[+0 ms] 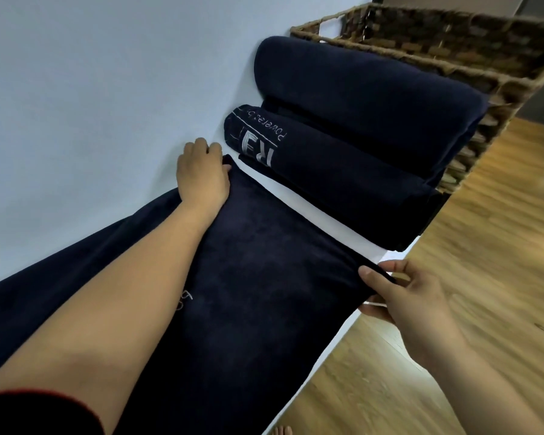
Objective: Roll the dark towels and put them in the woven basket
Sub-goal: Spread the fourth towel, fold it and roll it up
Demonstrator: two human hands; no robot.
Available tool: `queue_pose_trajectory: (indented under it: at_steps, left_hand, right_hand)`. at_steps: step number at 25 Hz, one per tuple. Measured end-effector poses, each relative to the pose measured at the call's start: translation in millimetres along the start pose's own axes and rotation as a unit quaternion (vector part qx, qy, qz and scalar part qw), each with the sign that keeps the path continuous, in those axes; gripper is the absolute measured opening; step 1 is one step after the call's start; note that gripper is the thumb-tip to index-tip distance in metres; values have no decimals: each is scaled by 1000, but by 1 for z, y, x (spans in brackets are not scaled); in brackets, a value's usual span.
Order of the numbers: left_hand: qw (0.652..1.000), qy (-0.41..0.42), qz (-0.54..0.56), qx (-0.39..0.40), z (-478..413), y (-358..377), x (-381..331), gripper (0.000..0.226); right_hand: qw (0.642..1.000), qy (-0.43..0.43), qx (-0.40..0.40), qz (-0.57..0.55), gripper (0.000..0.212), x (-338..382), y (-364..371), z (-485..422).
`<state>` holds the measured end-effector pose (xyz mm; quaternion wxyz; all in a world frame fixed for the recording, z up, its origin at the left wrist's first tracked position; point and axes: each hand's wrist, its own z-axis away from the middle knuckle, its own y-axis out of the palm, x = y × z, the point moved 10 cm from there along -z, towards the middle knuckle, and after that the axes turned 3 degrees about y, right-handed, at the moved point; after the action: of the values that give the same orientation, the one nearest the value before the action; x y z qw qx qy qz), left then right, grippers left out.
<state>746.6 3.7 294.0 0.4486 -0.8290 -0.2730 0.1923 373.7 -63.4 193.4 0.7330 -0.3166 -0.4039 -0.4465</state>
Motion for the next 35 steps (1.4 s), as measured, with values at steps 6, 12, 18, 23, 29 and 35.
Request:
queue_pose_trajectory:
  at_steps: [6,12,18,23,29,35]
  left_hand:
    - [982,-124,107,97,20,13,13,23]
    - [916,-259,204,227,9,24,26,47]
    - [922,-262,161,236,-1,16,21,20]
    - [800,-332,420,270,4,29,43,27]
    - [916,42,169,360,-17,21,30,32]
    - [876,406,-50,256,-9,9,-34,37]
  right_hand:
    - [992,-113,17,55,18,25,1,8]
    - [657,-681,58,320,25,59,55,120]
    - [754,-576,92,302,32,69,50,99]
    - [983,-143,34,113,22,41,5,20]
    - [910,-202,18,363,11,64,24,25]
    - [880,-197,38,431,11,70,28,20]
